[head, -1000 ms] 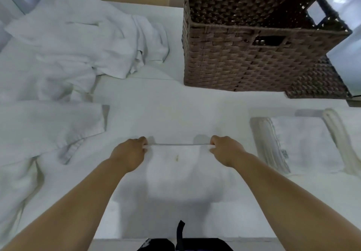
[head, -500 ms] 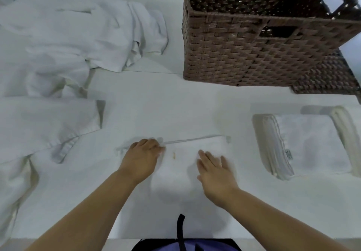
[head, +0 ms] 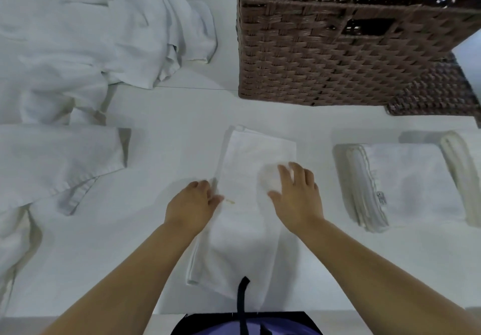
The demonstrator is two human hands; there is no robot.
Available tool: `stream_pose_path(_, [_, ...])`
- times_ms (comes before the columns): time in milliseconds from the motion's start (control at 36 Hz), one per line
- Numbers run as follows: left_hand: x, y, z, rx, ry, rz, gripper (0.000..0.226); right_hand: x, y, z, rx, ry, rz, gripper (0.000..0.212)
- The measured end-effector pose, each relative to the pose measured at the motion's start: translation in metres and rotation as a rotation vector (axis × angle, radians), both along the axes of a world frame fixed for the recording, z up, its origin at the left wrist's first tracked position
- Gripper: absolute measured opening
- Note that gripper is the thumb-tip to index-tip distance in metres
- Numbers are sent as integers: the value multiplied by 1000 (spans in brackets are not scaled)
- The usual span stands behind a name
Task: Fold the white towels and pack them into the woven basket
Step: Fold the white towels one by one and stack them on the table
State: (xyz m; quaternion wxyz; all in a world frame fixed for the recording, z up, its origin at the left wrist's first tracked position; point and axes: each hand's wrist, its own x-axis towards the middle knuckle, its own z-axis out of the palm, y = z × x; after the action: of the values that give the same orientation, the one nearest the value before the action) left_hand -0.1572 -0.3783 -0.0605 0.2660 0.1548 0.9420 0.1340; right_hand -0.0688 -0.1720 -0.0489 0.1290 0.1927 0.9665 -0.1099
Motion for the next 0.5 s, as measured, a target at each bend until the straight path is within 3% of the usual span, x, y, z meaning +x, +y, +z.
stream_pose_path(167, [6, 7, -4, 86, -104, 193, 41, 42, -12, -7, -260, -136, -211, 69])
stream_pose_path(361, [13, 9, -5, 135, -212, 289, 28, 44, -14, -14, -570, -131, -525, 21])
stream_pose_path(500, [15, -1, 0, 323, -270, 439, 23, 40, -9, -7, -786, -25, -668, 21])
